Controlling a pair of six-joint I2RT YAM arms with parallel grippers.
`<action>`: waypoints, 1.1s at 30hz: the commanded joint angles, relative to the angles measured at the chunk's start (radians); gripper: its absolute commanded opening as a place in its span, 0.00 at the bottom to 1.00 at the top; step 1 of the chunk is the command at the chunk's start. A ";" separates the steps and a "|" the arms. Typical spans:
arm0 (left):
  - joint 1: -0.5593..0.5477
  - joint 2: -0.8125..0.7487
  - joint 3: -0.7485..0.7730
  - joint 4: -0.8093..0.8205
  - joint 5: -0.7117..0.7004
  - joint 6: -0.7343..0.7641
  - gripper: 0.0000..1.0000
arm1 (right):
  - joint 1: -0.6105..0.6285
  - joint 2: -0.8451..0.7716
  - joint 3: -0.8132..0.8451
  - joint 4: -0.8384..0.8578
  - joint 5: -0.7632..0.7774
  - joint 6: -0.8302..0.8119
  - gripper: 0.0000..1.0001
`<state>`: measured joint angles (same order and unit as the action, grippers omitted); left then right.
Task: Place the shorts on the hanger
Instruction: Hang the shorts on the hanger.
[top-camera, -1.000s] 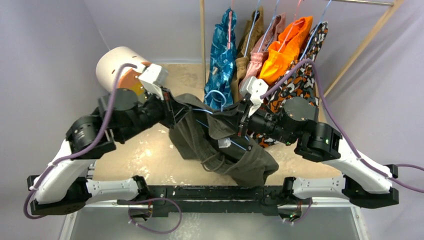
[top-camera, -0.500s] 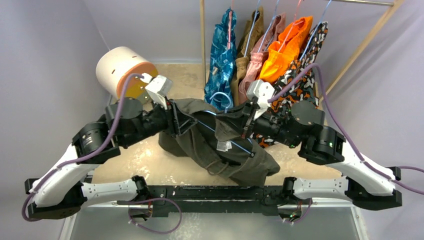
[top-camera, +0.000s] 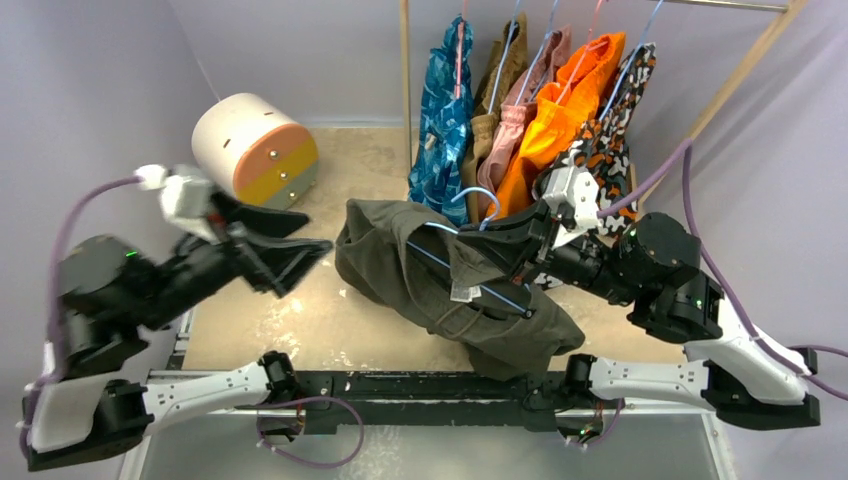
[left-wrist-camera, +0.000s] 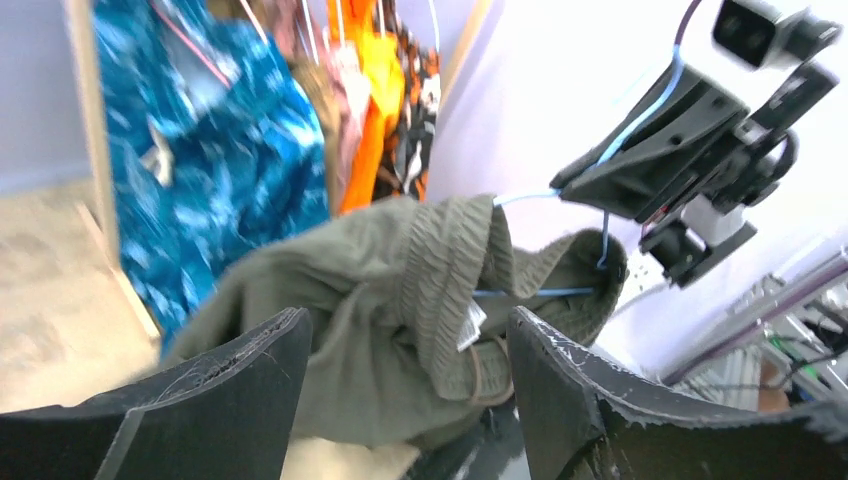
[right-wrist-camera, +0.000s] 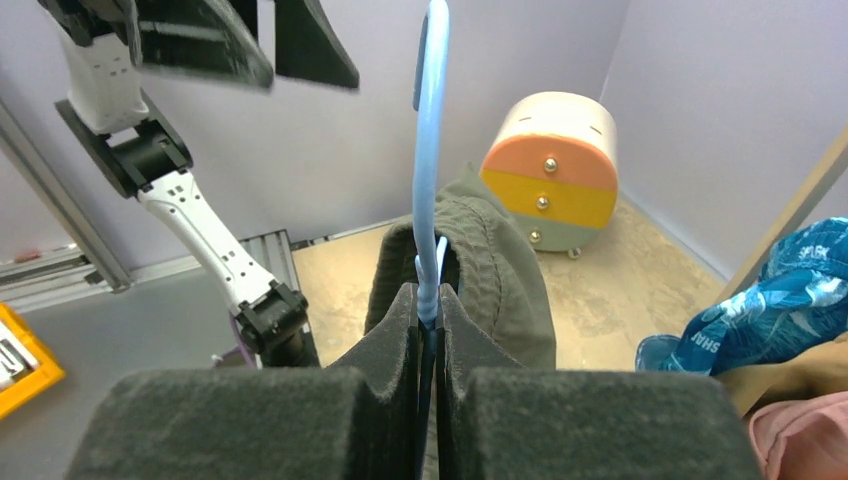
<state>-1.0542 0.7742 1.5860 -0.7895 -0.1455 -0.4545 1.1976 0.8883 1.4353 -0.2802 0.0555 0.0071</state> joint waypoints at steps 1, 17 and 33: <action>0.003 -0.085 0.015 0.099 -0.113 0.198 0.71 | 0.002 -0.028 0.044 0.078 -0.083 0.012 0.00; 0.002 0.014 -0.141 0.187 0.451 0.410 0.75 | 0.002 0.003 0.134 -0.021 -0.299 0.047 0.00; 0.002 -0.063 -0.257 0.154 0.343 0.450 0.18 | 0.001 0.001 0.159 0.006 -0.304 0.062 0.00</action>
<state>-1.0618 0.7555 1.3468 -0.6624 0.3153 -0.0055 1.1969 0.9176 1.5341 -0.4000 -0.2459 0.0498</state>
